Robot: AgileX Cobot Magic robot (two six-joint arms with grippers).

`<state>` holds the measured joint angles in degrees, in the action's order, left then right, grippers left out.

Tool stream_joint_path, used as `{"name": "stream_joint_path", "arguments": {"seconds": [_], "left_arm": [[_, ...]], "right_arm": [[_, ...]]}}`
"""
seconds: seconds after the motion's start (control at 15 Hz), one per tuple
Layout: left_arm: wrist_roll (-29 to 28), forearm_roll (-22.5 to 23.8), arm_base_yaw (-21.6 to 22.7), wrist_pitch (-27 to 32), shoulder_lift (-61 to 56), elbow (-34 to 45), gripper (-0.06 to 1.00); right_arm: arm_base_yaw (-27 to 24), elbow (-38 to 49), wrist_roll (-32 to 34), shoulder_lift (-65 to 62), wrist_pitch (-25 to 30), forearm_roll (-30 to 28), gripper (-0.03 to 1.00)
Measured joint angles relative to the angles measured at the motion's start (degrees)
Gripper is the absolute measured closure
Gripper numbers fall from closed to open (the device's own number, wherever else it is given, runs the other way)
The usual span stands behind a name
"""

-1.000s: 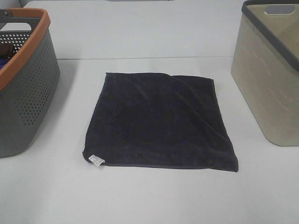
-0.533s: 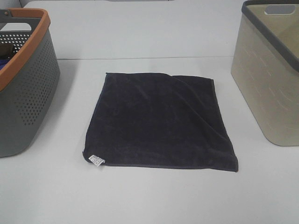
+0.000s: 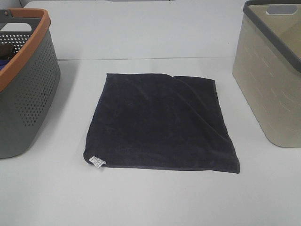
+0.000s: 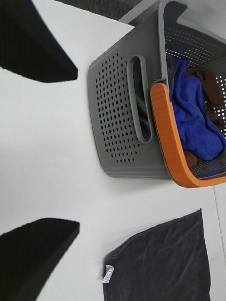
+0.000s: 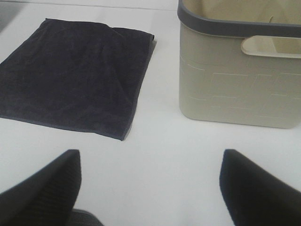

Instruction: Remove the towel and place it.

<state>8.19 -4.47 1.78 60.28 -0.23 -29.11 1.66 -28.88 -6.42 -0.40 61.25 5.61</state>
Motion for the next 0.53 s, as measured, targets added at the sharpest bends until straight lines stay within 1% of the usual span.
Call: {"name": "stream_joint_path", "arguments": {"seconds": [0.53], "left_arm": [[0.1,0.0,0.0,0.0,0.0,0.0,0.19]], "right_arm": [[0.0,0.0,0.0,0.0,0.0,0.1,0.2]]}}
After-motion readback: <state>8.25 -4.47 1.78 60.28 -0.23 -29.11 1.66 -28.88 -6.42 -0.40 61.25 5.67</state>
